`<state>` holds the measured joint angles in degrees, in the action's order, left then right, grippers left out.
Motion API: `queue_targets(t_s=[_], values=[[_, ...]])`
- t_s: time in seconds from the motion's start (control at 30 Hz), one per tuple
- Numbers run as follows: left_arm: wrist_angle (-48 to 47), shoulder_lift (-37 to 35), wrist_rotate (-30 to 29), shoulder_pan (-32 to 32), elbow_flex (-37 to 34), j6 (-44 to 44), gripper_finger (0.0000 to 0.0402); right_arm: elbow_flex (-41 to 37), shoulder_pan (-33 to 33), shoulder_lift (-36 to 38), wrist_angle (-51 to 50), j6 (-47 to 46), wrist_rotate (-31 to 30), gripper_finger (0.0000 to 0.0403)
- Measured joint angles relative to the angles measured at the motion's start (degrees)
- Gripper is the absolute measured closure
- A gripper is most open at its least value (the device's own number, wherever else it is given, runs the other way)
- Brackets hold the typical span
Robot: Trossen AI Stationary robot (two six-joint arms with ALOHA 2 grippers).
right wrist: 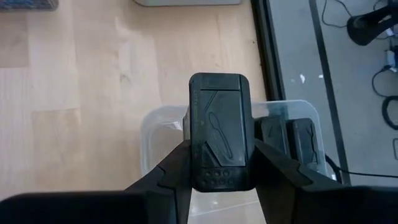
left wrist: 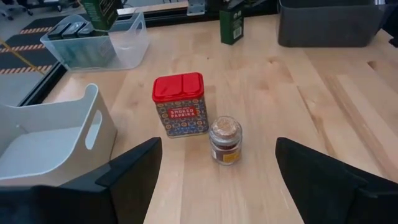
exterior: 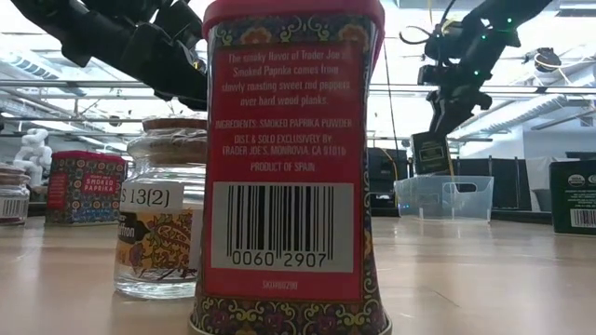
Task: Sort spices by type
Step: Put the black seasoning can into the transparent bin
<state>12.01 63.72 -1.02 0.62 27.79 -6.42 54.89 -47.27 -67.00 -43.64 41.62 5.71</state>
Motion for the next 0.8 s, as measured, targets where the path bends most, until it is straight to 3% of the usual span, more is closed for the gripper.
queue_targets(t_s=[0.8], values=[[-0.11, 0.0, 0.0, 0.0, 0.0, 0.0, 0.0084, -9.25, -2.22, -0.04, 8.84, 1.08, 0.31, 0.0277]])
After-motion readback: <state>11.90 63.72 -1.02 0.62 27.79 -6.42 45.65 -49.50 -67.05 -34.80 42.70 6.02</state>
